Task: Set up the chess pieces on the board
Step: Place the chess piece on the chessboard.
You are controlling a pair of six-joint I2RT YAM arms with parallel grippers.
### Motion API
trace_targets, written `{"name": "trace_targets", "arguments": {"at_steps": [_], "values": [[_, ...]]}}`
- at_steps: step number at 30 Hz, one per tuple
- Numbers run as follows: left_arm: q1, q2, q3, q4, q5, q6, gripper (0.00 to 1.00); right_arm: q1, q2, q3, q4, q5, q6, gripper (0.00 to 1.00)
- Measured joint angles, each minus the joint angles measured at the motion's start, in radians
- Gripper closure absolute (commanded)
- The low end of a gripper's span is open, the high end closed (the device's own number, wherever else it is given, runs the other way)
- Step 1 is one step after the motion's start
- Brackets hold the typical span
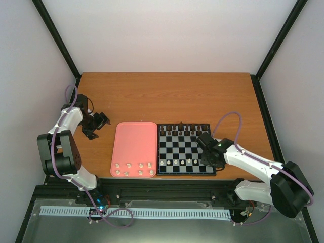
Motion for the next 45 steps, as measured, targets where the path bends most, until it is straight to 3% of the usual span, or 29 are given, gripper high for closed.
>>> {"name": "trace_targets", "arguments": {"at_steps": [6,24,37,45], "values": [[0.000,0.000,0.000,0.000,0.000,0.000,0.00,0.000,-0.005,0.000,-0.002,-0.002,0.002,0.90],[0.000,-0.009,-0.003,0.000,0.000,0.000,0.00,0.000,0.031,0.016,0.031,0.002,-0.001,0.90],[0.000,-0.009,-0.003,0.000,0.000,0.000,0.00,0.000,0.004,0.019,0.004,0.003,-0.009,0.63],[0.000,-0.009,-0.003,0.000,0.000,0.000,0.00,0.000,0.001,0.089,-0.039,0.043,-0.011,0.59]]}}
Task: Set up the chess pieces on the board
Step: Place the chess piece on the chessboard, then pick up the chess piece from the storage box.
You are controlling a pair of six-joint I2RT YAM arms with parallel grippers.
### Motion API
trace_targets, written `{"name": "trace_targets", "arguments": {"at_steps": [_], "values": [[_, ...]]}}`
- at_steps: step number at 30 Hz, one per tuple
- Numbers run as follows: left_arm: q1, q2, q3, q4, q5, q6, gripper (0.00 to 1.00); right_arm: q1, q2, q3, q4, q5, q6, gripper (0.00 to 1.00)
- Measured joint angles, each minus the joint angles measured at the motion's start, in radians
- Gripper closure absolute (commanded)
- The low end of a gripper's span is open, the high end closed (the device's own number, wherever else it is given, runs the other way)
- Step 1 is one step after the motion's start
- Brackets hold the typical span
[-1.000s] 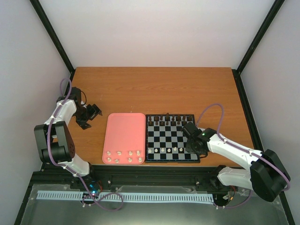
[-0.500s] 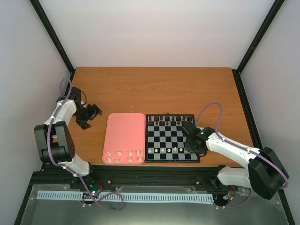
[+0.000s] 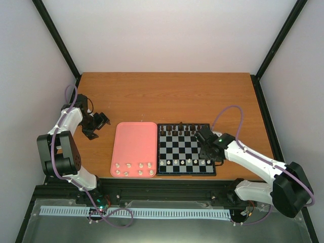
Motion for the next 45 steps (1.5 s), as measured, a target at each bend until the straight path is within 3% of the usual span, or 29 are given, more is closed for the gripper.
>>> {"name": "trace_targets", "arguments": {"at_steps": [10,22,30,45], "values": [[0.000,0.000,0.000,0.000,0.000,0.000,0.00,0.035,0.160,0.301,0.010,-0.005,-0.149,0.60],[0.000,0.000,0.000,0.000,0.006,0.000,0.00,0.429,0.579,0.719,0.053,-0.130,-0.406,0.56],[0.000,0.000,0.000,0.000,0.013,0.000,0.00,0.507,0.734,0.780,0.034,-0.230,-0.494,0.54],[0.000,0.002,0.000,0.001,0.019,0.000,0.00,0.509,0.796,0.811,0.000,-0.279,-0.540,0.52]]}}
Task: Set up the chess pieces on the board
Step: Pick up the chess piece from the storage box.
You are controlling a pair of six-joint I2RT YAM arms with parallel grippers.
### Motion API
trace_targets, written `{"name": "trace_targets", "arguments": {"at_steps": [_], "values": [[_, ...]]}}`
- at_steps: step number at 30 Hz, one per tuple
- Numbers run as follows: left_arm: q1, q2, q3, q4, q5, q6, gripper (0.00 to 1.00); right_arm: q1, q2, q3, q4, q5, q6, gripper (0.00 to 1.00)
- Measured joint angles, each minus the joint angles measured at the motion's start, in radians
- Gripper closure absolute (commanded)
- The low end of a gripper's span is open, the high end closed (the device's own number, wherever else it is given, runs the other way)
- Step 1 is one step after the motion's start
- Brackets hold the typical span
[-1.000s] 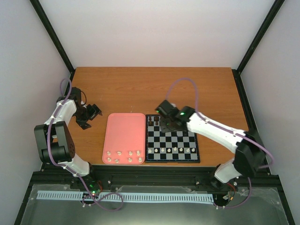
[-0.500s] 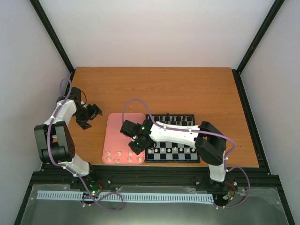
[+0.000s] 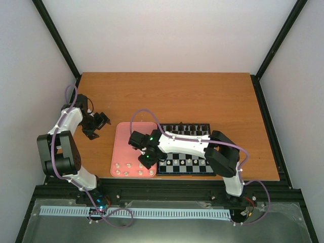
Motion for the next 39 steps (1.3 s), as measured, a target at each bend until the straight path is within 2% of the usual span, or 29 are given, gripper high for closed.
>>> {"name": "trace_targets", "arguments": {"at_steps": [22,31,39], "values": [[0.000,0.002,0.000,0.001,0.008,0.000,0.00,0.004,0.043,0.019,-0.018,-0.019,-0.014,0.58],[0.000,0.006,0.000,0.002,0.007,0.000,0.00,0.004,0.070,0.036,-0.034,-0.022,-0.024,0.74],[0.000,0.009,0.000,0.002,0.007,0.000,0.00,0.004,0.074,0.048,-0.040,-0.022,-0.032,0.97]]}}
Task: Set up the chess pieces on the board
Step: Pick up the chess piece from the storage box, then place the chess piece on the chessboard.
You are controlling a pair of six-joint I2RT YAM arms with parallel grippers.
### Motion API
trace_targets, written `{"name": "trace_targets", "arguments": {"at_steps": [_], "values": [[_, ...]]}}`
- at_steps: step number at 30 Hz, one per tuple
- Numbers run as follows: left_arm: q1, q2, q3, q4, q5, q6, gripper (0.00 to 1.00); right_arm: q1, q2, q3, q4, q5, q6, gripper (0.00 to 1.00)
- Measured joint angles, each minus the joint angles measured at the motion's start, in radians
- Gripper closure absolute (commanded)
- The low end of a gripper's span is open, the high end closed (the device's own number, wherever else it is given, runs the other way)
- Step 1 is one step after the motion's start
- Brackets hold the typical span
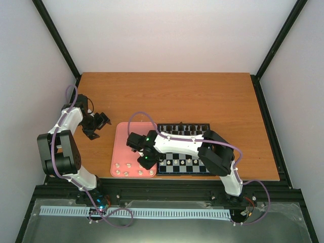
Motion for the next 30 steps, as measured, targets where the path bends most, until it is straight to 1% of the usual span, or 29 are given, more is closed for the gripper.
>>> {"name": "trace_targets", "arguments": {"at_steps": [6,10,13,16,19,25,27,30], "values": [[0.000,0.000,0.000,0.000,0.000,0.000,0.00,0.000,0.000,0.007,-0.013,0.018,-0.004,0.97],[0.000,0.000,0.000,0.000,0.000,0.000,0.00,-0.001,-0.019,0.008,-0.021,0.058,0.013,0.97],[0.000,0.000,0.000,0.000,-0.001,0.000,0.00,-0.004,-0.071,0.007,-0.027,0.099,0.045,0.97],[0.000,0.000,0.000,0.000,0.000,0.000,0.00,-0.012,-0.166,-0.024,-0.032,0.145,0.095,0.97],[0.000,0.000,0.000,0.000,-0.001,0.000,0.00,-0.031,-0.286,-0.111,-0.035,0.174,0.155,0.97],[0.000,0.000,0.000,0.000,-0.001,0.000,0.00,-0.106,-0.526,-0.396,-0.052,0.169,0.297,0.97],[0.000,0.000,0.000,0.000,-0.001,0.000,0.00,-0.130,-0.581,-0.462,-0.064,0.162,0.333,0.97],[0.000,0.000,0.000,0.000,-0.002,0.000,0.00,-0.148,-0.644,-0.517,-0.079,0.153,0.372,0.97]]}}
